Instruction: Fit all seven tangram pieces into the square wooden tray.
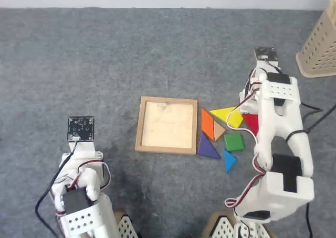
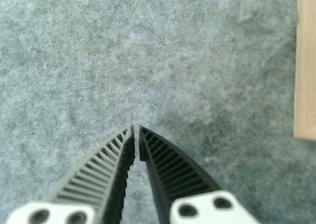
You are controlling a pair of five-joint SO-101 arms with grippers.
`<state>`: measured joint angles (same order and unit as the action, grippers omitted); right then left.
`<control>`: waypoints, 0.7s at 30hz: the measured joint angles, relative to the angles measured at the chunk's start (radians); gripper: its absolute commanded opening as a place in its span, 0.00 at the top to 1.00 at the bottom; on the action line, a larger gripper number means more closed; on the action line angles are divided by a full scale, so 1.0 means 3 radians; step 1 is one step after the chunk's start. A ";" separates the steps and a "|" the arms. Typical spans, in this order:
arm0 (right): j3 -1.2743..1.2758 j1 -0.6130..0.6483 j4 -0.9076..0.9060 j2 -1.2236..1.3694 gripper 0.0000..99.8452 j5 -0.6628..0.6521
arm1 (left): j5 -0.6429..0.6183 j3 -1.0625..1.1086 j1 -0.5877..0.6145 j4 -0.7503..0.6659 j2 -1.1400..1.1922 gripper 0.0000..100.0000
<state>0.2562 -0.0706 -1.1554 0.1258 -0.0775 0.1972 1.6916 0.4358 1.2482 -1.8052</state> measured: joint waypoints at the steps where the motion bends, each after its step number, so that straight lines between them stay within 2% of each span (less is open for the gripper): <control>1: -0.0010 0.0000 0.0005 0.0061 0.74 -0.0020 | 0.0000 0.0000 0.0000 0.0000 0.0000 0.99; 13: -0.0593 0.0005 -0.0077 0.0982 0.75 -0.0118 | 0.0000 0.0000 0.0000 0.0000 0.0000 0.99; 21: -0.0706 -0.0005 -0.0077 0.1059 0.96 -0.0184 | 0.0000 0.0000 0.0000 0.0000 0.0000 0.99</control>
<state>0.0445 -0.0721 -1.1784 0.4434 -0.1327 0.1972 1.6916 0.4358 1.2482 -1.8052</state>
